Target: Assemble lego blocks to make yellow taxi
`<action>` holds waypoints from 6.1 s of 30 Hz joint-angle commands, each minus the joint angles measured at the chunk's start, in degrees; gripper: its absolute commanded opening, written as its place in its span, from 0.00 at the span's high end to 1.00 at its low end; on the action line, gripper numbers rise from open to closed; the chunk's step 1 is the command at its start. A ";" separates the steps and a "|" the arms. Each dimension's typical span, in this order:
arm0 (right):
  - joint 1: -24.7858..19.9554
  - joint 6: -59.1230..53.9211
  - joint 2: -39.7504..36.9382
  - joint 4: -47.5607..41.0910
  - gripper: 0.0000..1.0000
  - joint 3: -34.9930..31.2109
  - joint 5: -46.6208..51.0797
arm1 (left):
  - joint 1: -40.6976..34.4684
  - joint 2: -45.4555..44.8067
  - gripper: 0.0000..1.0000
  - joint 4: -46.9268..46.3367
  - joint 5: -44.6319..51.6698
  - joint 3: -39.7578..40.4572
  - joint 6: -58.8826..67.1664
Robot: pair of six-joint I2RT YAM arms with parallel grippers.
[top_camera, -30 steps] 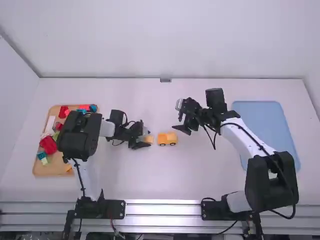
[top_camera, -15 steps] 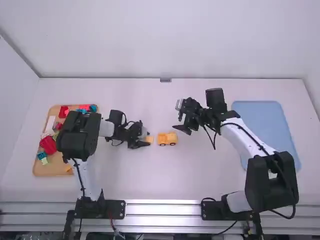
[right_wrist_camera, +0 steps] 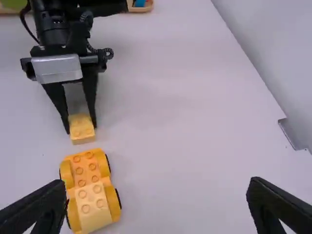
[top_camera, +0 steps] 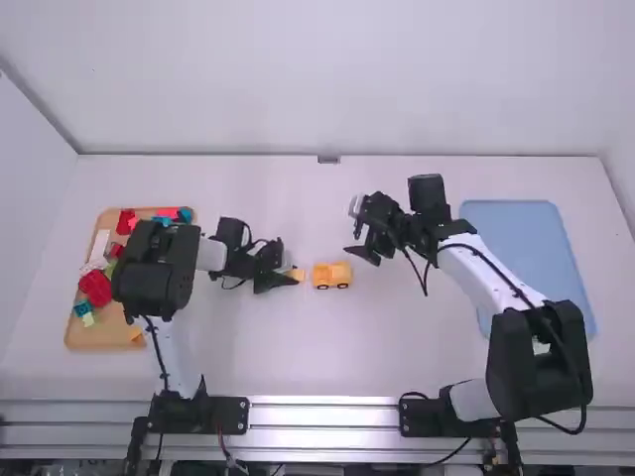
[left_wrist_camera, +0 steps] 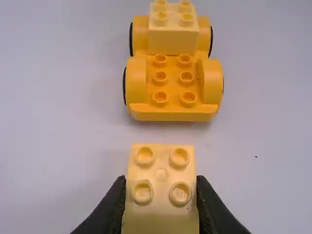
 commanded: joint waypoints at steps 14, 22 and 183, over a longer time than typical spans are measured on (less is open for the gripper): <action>0.57 -11.91 9.73 1.03 0.02 -4.15 -10.67 | -5.73 -12.96 0.88 -4.85 -3.52 -0.24 -4.46; -0.96 -20.17 20.22 -1.60 0.02 -1.36 -18.25 | -8.96 -12.98 0.89 -2.01 -7.45 -0.24 -13.27; 1.51 -13.62 39.47 16.17 0.47 -0.22 -26.60 | -13.05 -7.50 0.80 11.06 -5.46 -4.09 -17.33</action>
